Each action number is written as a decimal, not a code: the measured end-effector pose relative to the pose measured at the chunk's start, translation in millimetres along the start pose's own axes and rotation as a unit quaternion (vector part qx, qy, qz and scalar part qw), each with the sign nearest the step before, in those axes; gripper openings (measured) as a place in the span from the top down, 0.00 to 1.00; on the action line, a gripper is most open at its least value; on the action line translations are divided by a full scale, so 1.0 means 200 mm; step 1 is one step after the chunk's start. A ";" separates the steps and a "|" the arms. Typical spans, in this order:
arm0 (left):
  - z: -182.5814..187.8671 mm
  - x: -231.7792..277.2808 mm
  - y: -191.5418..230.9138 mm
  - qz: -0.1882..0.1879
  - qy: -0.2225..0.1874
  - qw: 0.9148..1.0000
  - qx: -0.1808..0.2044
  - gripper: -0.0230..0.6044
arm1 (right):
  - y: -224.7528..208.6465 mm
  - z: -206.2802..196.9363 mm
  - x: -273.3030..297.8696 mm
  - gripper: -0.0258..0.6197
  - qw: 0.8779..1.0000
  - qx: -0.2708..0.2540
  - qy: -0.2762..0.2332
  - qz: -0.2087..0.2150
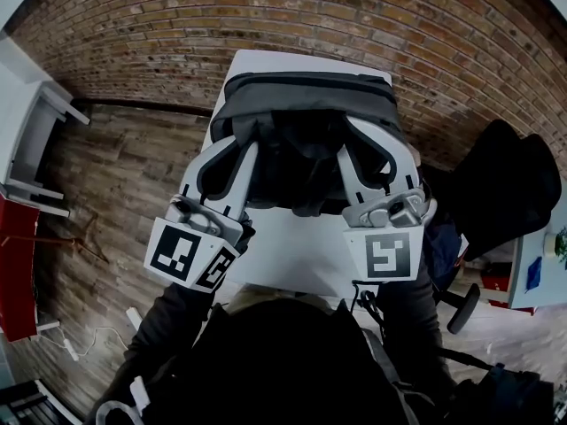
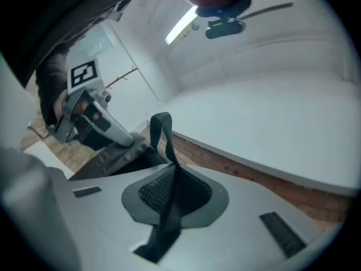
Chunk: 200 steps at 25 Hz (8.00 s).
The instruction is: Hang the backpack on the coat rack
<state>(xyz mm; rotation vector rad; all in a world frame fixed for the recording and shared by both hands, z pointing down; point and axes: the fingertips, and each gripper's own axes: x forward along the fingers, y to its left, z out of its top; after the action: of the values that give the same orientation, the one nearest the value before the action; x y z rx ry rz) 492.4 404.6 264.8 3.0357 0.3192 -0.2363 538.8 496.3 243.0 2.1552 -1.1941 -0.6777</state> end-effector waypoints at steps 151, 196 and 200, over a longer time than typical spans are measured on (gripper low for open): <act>1.28 -4.98 3.08 0.617 -0.053 0.762 0.193 0.89 | 4.21 4.02 2.23 0.93 0.760 0.297 -0.357 0.455; 1.78 -4.92 3.96 0.618 -0.046 0.754 0.219 0.89 | 4.18 4.45 3.19 0.93 0.717 0.292 -0.388 0.500; 1.85 -4.97 4.00 0.614 -0.032 0.758 0.220 0.89 | 4.20 4.52 3.22 0.93 0.720 0.287 -0.382 0.503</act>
<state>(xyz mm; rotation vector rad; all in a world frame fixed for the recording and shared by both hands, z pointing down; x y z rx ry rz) -350.8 -609.0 111.2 2.8316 -1.8880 -0.3039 -246.0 -642.8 92.3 1.1258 -2.9922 -0.7134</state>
